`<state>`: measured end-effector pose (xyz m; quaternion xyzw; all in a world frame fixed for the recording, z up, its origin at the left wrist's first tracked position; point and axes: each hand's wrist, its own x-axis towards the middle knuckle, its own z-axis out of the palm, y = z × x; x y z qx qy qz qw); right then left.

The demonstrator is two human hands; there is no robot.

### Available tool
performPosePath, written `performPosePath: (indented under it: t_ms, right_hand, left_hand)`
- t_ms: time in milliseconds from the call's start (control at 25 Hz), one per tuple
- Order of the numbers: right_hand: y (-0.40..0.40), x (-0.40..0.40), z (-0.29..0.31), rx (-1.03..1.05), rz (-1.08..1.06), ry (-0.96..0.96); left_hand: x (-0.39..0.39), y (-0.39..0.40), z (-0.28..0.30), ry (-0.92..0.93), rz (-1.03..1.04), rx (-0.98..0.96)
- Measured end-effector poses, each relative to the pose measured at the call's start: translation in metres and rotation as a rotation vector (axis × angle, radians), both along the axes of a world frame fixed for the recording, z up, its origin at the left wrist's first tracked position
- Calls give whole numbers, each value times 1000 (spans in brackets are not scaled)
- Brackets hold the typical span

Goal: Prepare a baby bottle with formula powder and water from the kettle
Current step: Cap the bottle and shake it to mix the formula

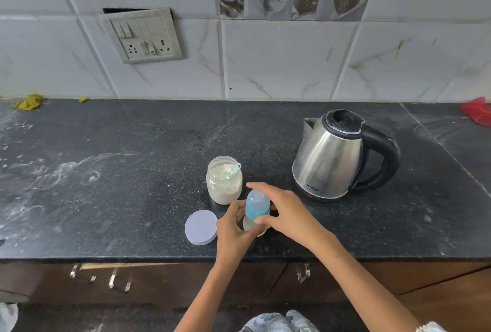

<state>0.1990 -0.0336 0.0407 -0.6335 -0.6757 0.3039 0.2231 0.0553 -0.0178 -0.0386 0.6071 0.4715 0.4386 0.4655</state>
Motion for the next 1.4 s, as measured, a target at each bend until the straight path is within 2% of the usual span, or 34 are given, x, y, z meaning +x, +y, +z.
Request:
performPosePath:
  t_ms: [80,160,200,360,440,560,640,840,1000,1080,1200,1320,1400]
  right_hand:
    - [3,-9,-1,124,-164,-185]
    - [5,-21,-2,156,-258,-362]
    - [6,-22,-5,158,-239,-367]
    - [1,-4,0,0,-4,11]
    - [0,-6,-1,95,-58,-38]
    - [1,-21,-7,217,-237,-281]
    - [3,-24,-9,233,-281,-307]
    - [6,-17,-15,139,-213,-144]
    - [11,6,7,111,-198,190]
    - [13,18,28,133,-160,321]
    - [13,32,63,68,-8,471]
    - [14,43,93,11,102,520]
    - [13,41,101,102,61,412]
  left_hand:
    - [0,0,2,5,6,4]
    - [-1,1,2,24,12,40]
    - [-1,1,2,28,13,47]
    - [0,2,-1,3,8,12]
    - [0,1,0,-2,3,12]
    - [-1,1,3,11,18,36]
    - [0,1,4,42,27,66]
    - [1,1,2,-6,24,20]
    - [2,6,31,-4,-33,52]
    - [0,13,58,2,-102,77]
    - [-5,21,93,-78,-292,4]
    - [-5,24,112,-114,-359,-18]
    - [0,21,123,-78,-289,34]
